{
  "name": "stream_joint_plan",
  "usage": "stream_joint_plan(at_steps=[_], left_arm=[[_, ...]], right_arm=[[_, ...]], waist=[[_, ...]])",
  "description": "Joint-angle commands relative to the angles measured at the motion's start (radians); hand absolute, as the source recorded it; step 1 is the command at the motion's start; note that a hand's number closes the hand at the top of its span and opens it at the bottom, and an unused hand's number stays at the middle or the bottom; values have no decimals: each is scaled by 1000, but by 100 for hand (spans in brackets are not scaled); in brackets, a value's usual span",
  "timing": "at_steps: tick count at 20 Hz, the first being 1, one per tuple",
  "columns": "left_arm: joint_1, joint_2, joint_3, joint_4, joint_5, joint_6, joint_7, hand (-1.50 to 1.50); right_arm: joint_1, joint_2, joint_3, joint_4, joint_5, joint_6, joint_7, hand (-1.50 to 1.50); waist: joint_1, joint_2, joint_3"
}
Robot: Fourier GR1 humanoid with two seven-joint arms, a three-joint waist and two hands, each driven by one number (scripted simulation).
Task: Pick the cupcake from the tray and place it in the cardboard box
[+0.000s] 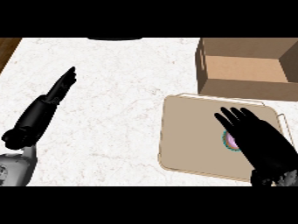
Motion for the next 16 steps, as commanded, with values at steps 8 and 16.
stream_joint_plan(at_steps=[8, 16], left_arm=[[-20, -20, 62, 25, -28, -64, -11, 0], [-44, -68, 62, 84, -90, -40, -49, 0]], right_arm=[[57, 60, -42, 129, 147, -84, -174, -150], [14, 149, -35, 221, 251, -66, -161, -150]], waist=[[-1, 0, 0], [-2, 0, 0]])
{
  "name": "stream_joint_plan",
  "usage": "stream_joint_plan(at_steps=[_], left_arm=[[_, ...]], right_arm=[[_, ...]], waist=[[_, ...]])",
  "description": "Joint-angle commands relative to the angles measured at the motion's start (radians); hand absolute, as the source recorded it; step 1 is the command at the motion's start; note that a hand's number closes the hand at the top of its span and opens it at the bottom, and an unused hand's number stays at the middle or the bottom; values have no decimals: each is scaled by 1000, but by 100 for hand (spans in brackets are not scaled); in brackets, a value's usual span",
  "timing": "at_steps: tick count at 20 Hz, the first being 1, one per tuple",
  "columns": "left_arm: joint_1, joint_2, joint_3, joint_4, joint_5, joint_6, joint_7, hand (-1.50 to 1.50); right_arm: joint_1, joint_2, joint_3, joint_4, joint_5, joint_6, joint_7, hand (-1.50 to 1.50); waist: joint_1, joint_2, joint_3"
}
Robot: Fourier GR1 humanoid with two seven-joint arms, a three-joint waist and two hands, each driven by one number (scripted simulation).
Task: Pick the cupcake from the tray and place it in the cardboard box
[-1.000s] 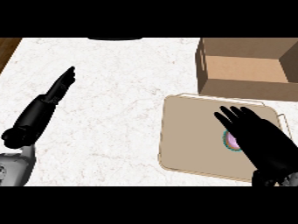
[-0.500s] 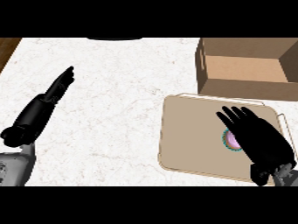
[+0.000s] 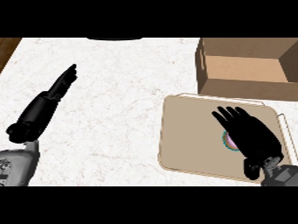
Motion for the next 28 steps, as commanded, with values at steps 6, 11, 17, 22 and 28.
stream_joint_plan(at_steps=[6, 11, 17, 22, 28], left_arm=[[-41, 7, 64, 12, 26, -59, 26, 0], [-25, -21, 52, 6, -24, -40, 19, 0], [61, -8, 45, -71, -20, -65, -4, 0], [47, -51, 35, -39, -47, -36, -11, 0], [-16, -25, 55, -7, -25, -68, 12, 0]], right_arm=[[2, 14, -64, 120, 101, -73, -83, -150], [26, 72, -65, 140, 122, -69, -113, -150], [-15, 33, -51, 272, 163, -285, -300, 150], [-69, 35, -80, 309, 202, -339, -375, 150], [-40, 78, 62, 276, 135, -407, -618, 150]], waist=[[0, 0, 0], [-1, 0, 0], [7, 0, 0], [2, 0, 0], [14, 3, 2]])
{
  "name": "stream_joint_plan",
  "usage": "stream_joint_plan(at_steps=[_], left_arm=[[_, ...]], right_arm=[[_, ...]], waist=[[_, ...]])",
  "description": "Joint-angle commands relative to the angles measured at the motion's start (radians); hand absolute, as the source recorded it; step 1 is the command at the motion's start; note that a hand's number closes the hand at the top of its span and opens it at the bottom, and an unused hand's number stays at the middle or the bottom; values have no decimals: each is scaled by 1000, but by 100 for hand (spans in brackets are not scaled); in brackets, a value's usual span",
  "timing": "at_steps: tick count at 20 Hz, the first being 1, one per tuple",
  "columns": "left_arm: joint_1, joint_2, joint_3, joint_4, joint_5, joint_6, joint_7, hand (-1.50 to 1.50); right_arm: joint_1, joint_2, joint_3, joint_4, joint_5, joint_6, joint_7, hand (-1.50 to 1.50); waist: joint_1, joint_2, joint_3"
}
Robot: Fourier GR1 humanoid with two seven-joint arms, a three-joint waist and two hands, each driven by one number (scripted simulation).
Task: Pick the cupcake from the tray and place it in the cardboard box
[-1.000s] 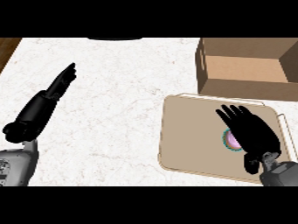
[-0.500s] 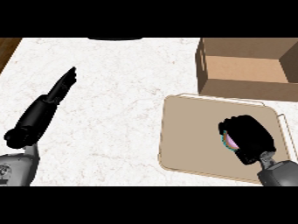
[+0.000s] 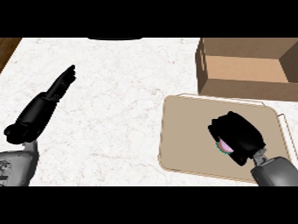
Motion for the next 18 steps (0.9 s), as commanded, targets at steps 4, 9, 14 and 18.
stream_joint_plan(at_steps=[4, 9, 14, 18], left_arm=[[-27, -8, -14, -6, -8, 0, 14, 0], [-34, 4, 13, 41, -11, 5, -2, 0], [-11, -3, 10, -7, -4, -2, 33, 0], [3, -11, 11, 15, -23, 19, -11, 0]], right_arm=[[-2, 52, 168, -53, -175, -33, -419, 150], [24, -55, 67, -192, -273, -97, -598, 150], [31, -111, -82, -392, -413, 17, -608, 150], [24, -36, -237, -416, -555, 74, -453, 150]], waist=[[22, 5, 3], [-13, -1, 1], [-12, -4, 0], [-19, -3, 0]])
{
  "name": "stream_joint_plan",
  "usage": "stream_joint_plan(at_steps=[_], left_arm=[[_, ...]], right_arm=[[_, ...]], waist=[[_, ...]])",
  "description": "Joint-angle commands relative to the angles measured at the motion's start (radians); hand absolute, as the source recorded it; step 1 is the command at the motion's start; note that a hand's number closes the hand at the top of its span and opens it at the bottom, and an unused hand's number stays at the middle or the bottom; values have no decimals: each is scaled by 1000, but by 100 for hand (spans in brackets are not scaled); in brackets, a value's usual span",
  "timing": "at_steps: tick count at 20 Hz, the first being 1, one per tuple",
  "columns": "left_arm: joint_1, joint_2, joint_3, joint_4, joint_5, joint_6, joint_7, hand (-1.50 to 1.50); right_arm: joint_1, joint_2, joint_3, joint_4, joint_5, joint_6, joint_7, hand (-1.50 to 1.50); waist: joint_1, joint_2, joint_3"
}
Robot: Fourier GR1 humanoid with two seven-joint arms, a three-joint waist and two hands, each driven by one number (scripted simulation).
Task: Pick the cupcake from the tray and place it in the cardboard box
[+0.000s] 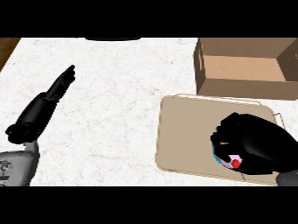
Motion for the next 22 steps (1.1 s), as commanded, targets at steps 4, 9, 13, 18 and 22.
stream_joint_plan(at_steps=[4, 9, 13, 18, 22], left_arm=[[-1, 4, 3, -14, 16, -20, 18, 0], [2, -1, -2, -7, 1, -15, -16, 0], [-19, 12, 0, -40, 17, -43, 41, 0], [-14, 15, 18, 36, 9, -38, -32, 0], [2, -15, -25, -38, -4, -31, 2, 0]], right_arm=[[-116, 95, -258, 48, -238, 137, 278, 150], [-223, 90, -367, 97, -280, 178, 441, 150], [-440, 47, -449, 384, -272, 141, 420, 150], [-568, -65, -432, 661, -142, 66, 273, 150], [-661, -126, -348, 856, -41, 119, 252, 150]], waist=[[15, 4, 0], [11, 2, 0], [29, 6, 0], [33, 12, 0], [57, 14, 0]])
